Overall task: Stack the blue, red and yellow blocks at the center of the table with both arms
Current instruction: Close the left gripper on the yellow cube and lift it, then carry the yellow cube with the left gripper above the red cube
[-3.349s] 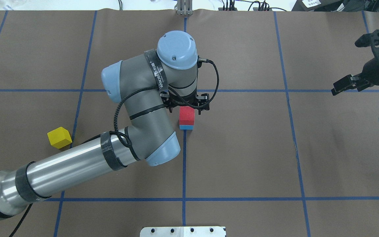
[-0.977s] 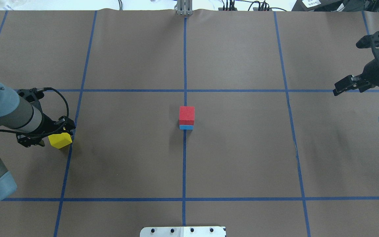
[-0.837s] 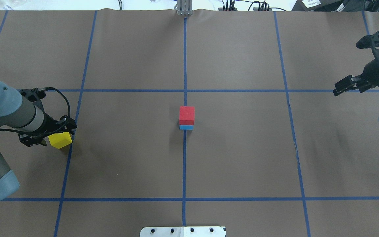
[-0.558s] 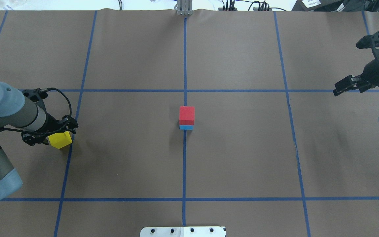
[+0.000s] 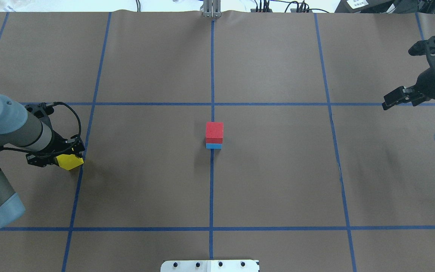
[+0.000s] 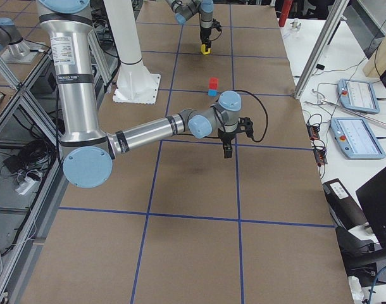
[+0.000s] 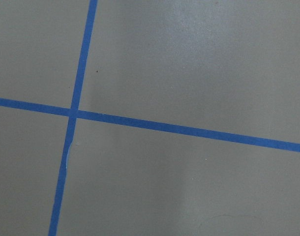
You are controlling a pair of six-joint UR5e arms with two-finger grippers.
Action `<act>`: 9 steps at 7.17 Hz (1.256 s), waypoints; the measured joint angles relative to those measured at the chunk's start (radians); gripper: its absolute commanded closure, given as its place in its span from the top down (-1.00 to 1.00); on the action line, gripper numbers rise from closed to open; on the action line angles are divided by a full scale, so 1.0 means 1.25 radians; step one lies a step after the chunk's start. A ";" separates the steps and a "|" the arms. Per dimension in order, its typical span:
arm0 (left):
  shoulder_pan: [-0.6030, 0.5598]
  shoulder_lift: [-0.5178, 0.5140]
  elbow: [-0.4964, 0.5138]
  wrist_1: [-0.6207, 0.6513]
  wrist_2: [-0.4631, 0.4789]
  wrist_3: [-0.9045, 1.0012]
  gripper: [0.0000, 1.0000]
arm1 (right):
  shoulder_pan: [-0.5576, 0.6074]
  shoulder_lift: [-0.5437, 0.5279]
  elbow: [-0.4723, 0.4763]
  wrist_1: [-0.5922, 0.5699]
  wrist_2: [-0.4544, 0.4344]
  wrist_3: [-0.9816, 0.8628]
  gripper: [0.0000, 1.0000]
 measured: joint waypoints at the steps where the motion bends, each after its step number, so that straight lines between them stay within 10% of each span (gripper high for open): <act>1: -0.028 -0.004 -0.002 0.005 -0.048 0.002 -1.00 | 0.000 0.000 0.000 0.000 0.000 0.000 1.00; 4: -0.107 -0.165 -0.008 0.110 -0.178 0.013 -1.00 | 0.000 0.001 0.001 0.000 0.001 0.000 1.00; 9: 0.019 -0.447 0.027 0.219 -0.024 0.178 -1.00 | 0.003 -0.014 0.020 0.000 0.003 -0.005 1.00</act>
